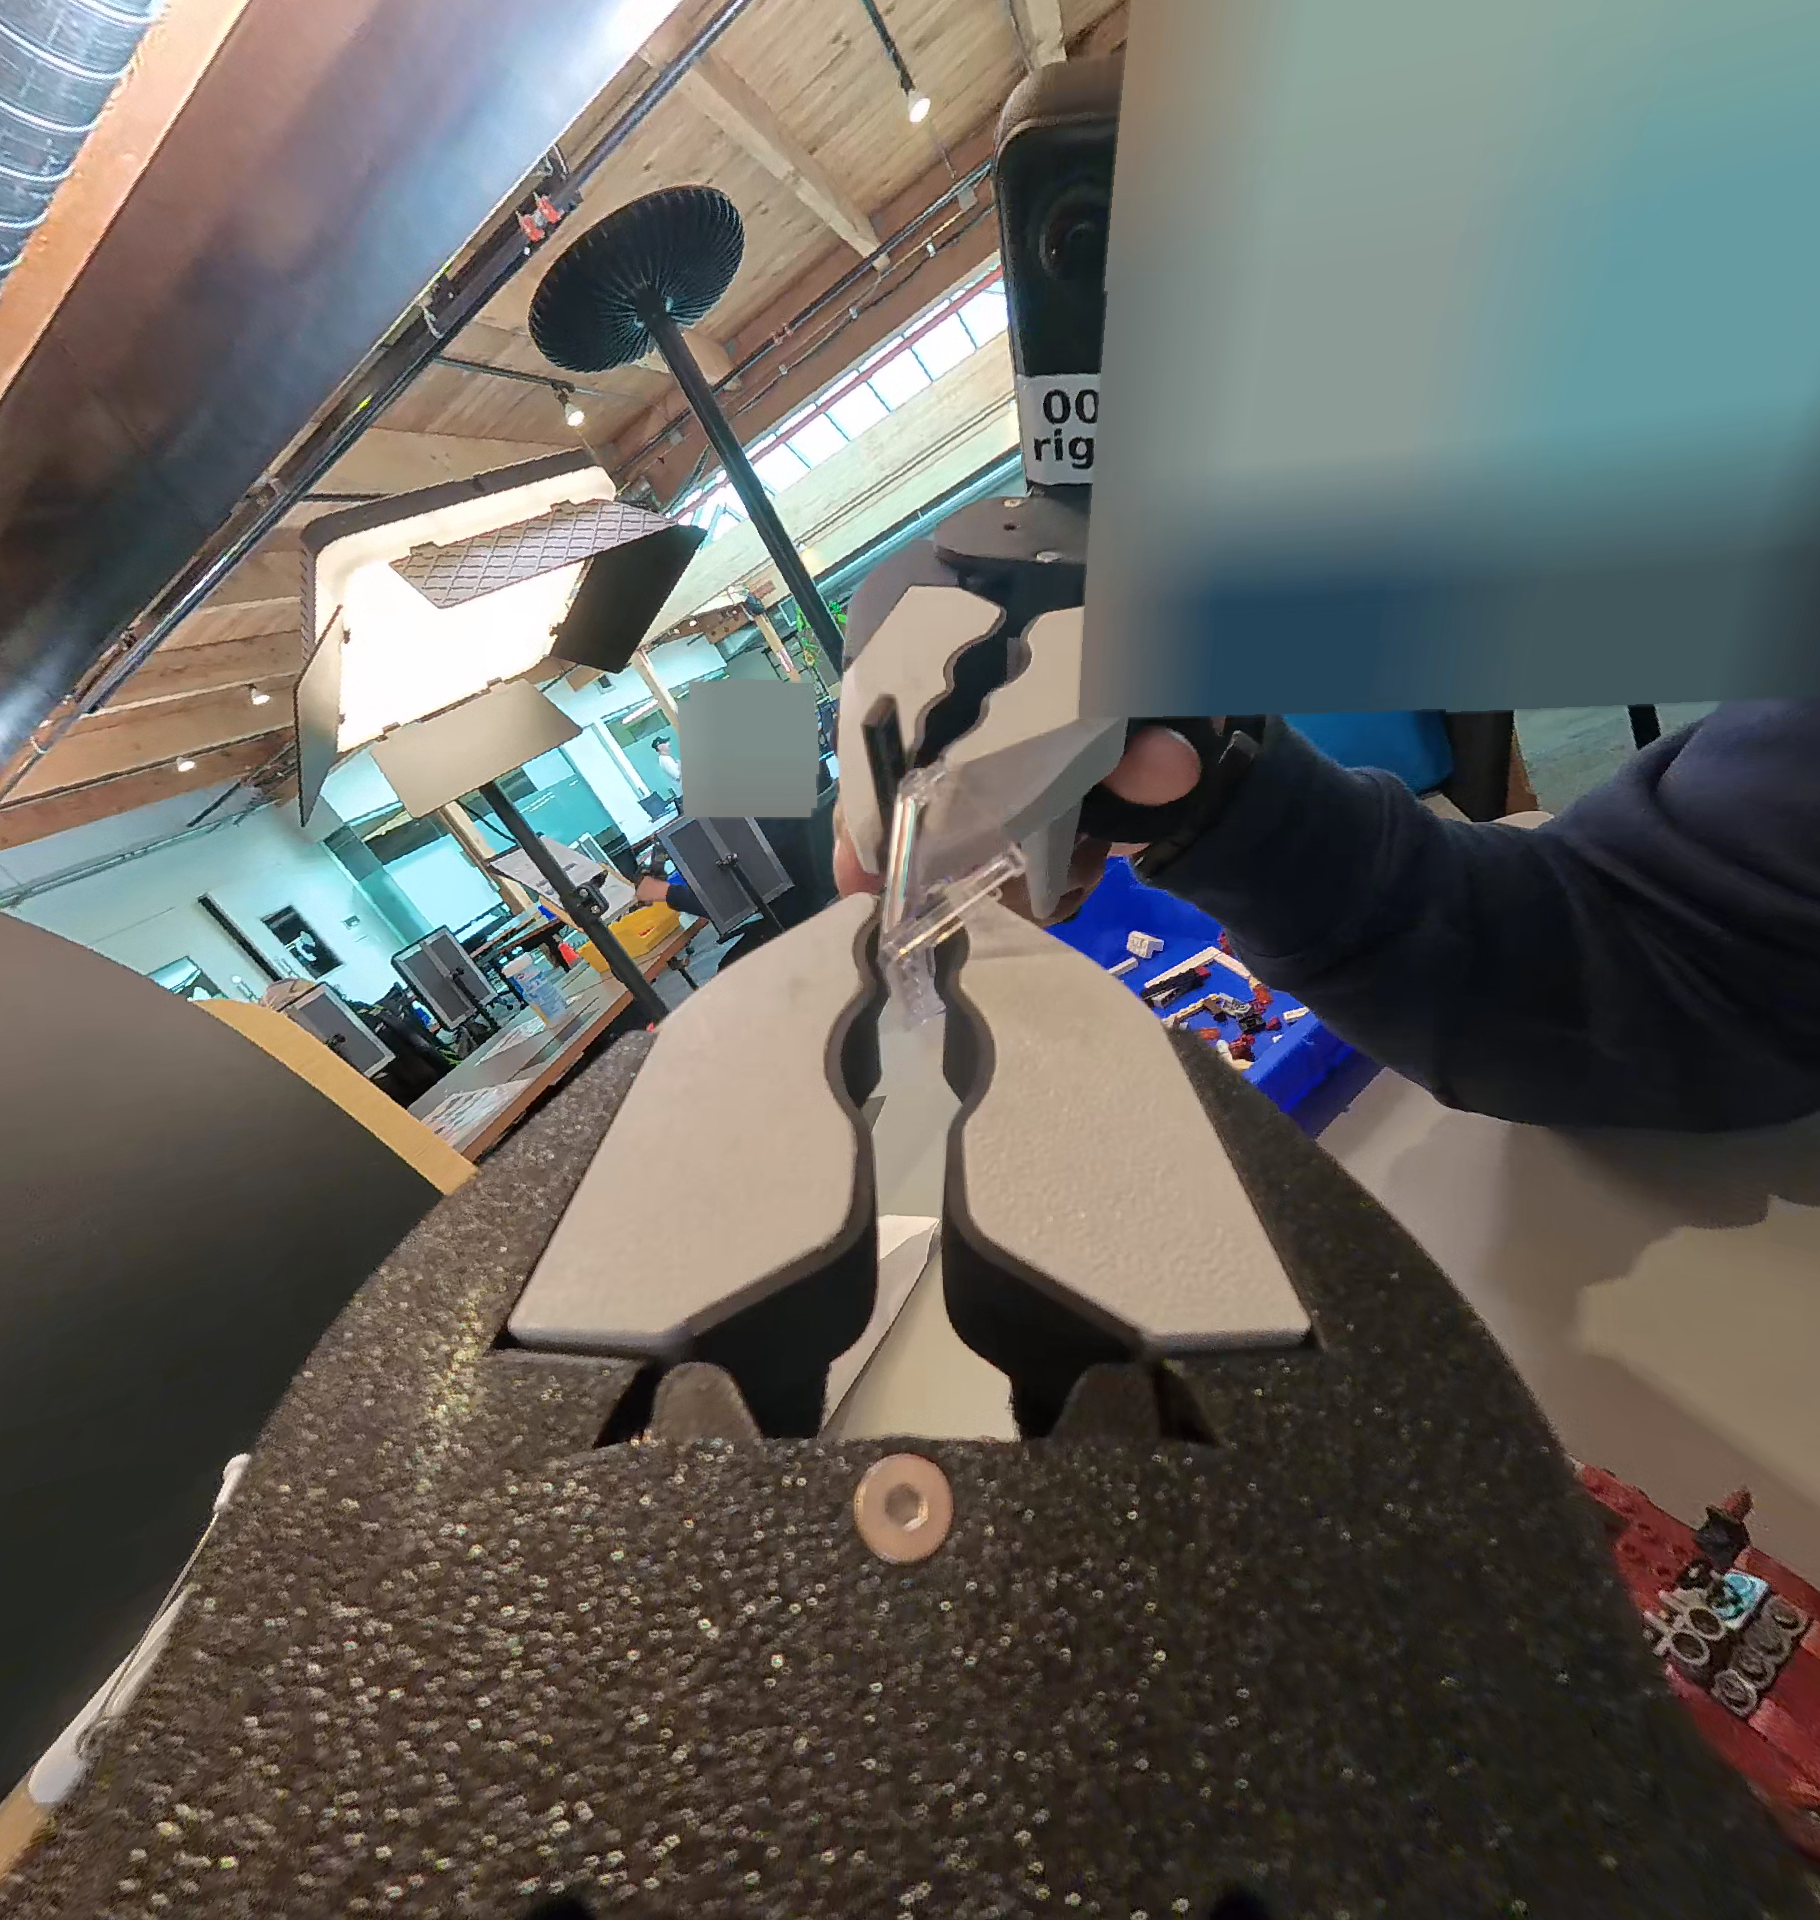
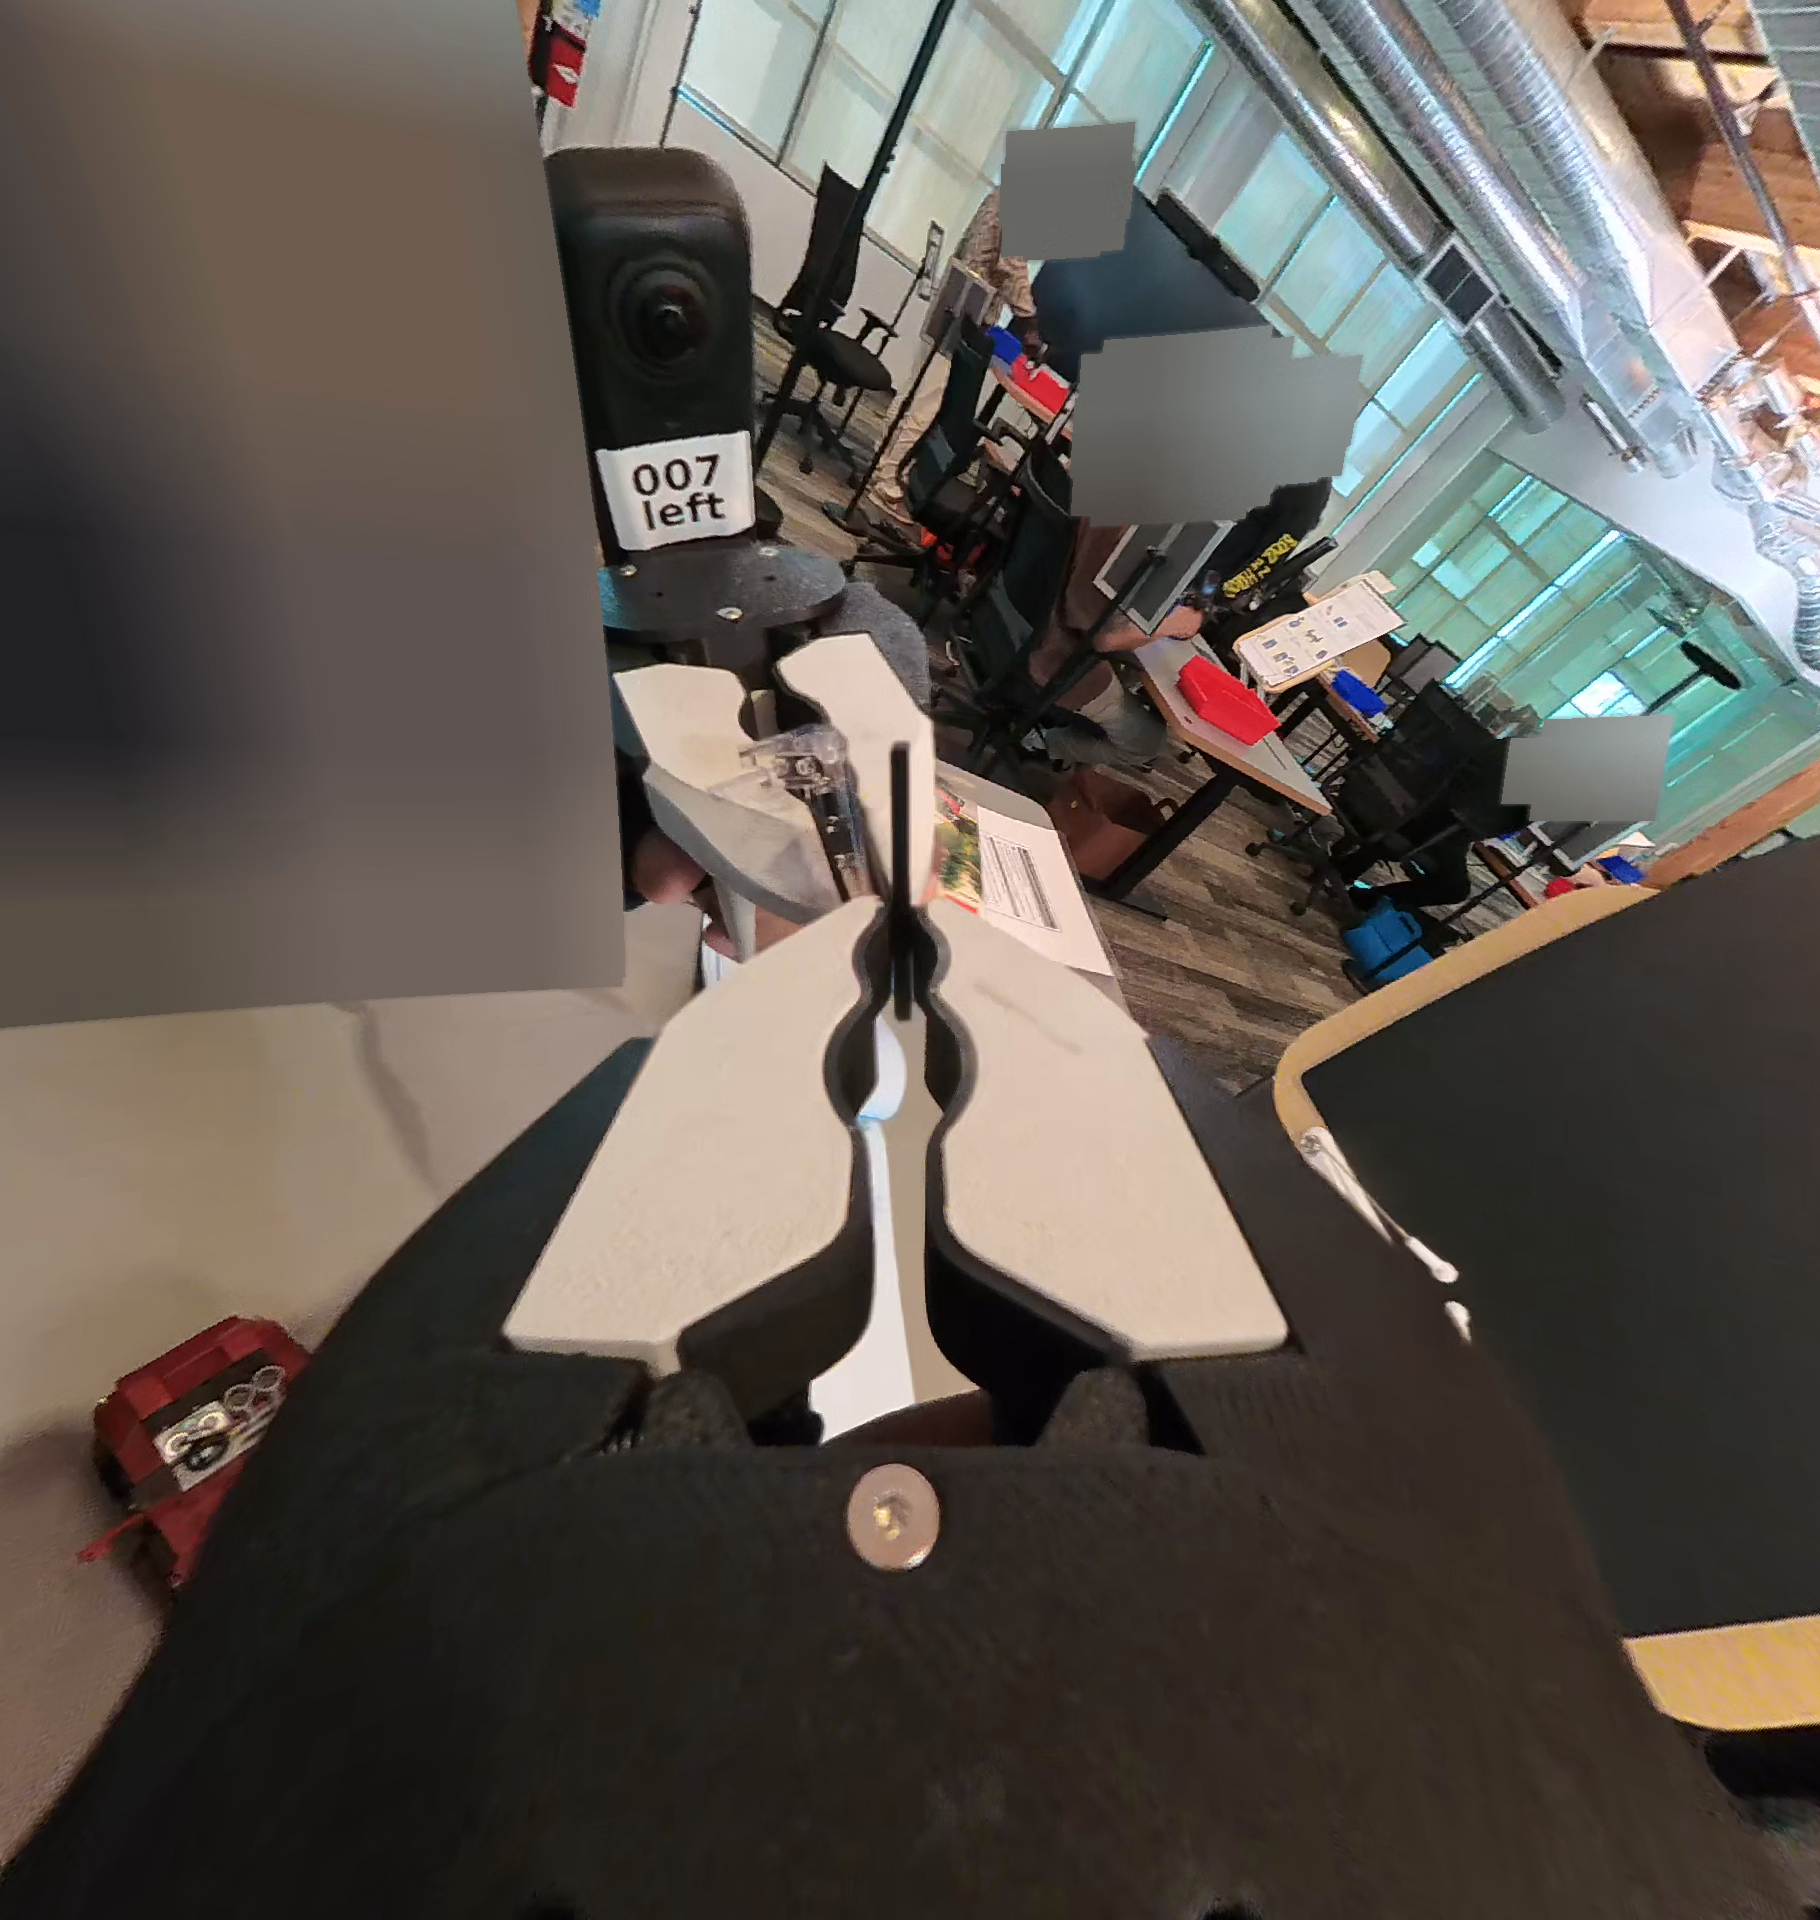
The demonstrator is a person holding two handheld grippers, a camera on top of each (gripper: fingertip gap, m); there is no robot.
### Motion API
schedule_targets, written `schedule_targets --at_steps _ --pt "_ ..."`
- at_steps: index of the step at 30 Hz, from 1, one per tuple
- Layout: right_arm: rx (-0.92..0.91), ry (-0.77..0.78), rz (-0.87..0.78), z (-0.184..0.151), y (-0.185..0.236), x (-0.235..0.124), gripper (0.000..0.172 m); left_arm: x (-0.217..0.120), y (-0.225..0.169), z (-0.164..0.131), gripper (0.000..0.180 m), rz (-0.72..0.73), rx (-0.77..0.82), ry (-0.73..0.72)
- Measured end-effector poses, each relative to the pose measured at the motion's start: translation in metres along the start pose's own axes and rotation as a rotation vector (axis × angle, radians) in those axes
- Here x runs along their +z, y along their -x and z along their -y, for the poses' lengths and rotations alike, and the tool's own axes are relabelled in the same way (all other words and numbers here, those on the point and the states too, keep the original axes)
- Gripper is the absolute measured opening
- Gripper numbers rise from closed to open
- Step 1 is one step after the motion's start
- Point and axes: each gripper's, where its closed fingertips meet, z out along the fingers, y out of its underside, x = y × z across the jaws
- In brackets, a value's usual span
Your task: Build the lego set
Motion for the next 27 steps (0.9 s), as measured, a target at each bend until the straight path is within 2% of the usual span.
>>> schedule_targets --at_steps 6,15,27 --pt "-0.023 0.028 -0.04 -0.003 -0.005 -0.001 0.003 0.0 0.003 -0.004 0.007 0.015 0.001 0.046" --pt "-0.183 0.163 -0.124 -0.016 -0.004 0.005 0.003 0.003 0.006 -0.018 0.007 0.059 0.066 0.193" --pt "-0.365 0.15 -0.185 -0.012 -0.004 0.006 0.004 0.002 0.007 -0.017 0.007 0.033 -0.005 0.157"
